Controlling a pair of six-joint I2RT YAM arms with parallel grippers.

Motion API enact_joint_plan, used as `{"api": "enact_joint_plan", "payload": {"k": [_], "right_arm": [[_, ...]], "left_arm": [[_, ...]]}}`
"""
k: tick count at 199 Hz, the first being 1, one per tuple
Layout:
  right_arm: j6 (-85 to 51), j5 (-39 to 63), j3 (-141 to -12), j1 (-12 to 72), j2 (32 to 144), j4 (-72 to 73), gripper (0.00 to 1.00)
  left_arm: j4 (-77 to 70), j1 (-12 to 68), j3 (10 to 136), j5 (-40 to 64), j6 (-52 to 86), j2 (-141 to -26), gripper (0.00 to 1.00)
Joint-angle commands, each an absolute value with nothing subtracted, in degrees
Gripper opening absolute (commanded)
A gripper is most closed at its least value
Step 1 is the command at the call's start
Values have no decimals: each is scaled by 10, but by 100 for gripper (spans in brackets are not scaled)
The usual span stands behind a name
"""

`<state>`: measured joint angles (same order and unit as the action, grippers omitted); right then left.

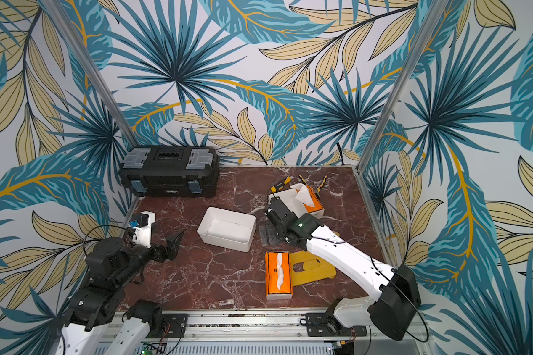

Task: Put the tissue paper into the tissue box
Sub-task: Pick up the paper towel from the center of the board.

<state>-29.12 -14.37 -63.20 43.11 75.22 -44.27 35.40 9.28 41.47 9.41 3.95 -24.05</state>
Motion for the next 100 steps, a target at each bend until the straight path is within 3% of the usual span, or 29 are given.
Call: {"api": "enact_joint_plan", "payload": {"k": [1, 100], "right_arm": [[-401, -192, -585, 473, 714, -465, 100], [-565, -186, -488, 603, 724, -498, 100]], "left_arm": [[341, 88, 404, 96, 42, -236, 100], [338, 88, 402, 102, 44, -237, 100]]}}
